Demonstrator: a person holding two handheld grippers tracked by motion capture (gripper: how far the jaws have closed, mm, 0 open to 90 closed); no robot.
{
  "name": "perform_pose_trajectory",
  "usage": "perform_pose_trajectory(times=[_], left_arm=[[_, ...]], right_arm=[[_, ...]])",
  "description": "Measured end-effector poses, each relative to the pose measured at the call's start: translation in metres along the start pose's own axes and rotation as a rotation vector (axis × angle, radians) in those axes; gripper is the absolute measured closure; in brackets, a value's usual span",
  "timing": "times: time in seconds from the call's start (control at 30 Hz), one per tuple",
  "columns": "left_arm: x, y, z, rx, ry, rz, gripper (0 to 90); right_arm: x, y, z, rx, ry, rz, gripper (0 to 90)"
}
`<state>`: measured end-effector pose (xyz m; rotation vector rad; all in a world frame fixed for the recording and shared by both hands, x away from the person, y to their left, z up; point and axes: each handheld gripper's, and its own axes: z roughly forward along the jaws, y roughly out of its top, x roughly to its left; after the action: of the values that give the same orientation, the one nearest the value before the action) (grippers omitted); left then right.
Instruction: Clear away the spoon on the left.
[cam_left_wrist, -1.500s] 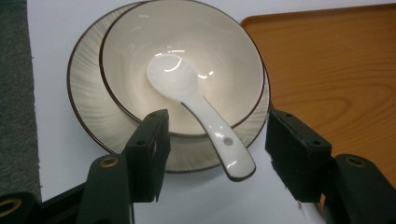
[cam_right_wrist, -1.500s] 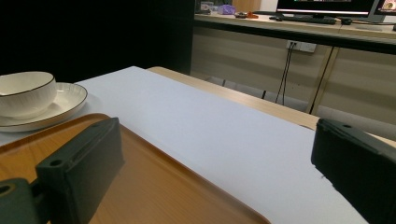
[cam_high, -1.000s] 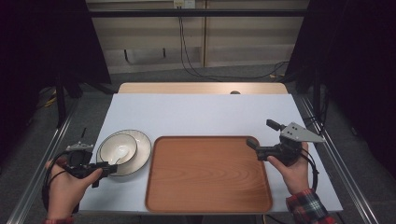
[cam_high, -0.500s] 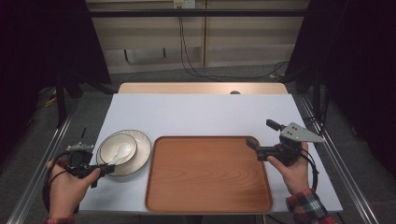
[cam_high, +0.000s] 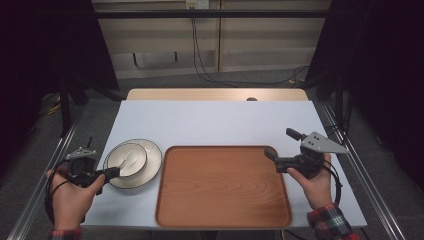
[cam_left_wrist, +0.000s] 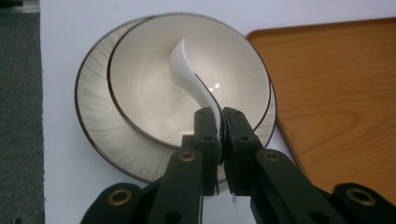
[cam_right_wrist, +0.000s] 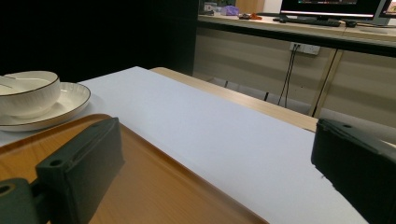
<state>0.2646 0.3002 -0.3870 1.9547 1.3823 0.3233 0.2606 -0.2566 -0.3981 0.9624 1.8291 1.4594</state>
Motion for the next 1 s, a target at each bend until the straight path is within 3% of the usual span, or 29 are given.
perform_pose_trajectory(times=[0.4, 0.57, 0.8, 0.83, 1.0], left_arm=[[-0.002, 0.005, 0.000, -0.093, 0.010, 0.017, 85.0], [-0.002, 0.009, 0.001, -0.153, 0.008, 0.035, 85.0], [0.001, 0.011, 0.004, -0.225, 0.006, 0.029, 84.8], [0.002, 0.013, 0.006, -0.255, 0.000, 0.024, 84.9], [0.004, 0.017, 0.012, -0.315, 0.001, 0.024, 84.9]], right_arm=[[0.000, 0.000, -0.003, -0.007, -0.004, -0.003, 1.9], [0.000, 0.000, -0.003, -0.007, -0.006, 0.005, 1.8], [-0.001, 0.001, -0.004, -0.012, -0.009, 0.006, 1.8], [-0.002, 0.001, -0.005, -0.010, -0.011, 0.006, 1.8], [-0.001, 0.000, -0.004, -0.013, -0.016, 0.006, 1.8]])
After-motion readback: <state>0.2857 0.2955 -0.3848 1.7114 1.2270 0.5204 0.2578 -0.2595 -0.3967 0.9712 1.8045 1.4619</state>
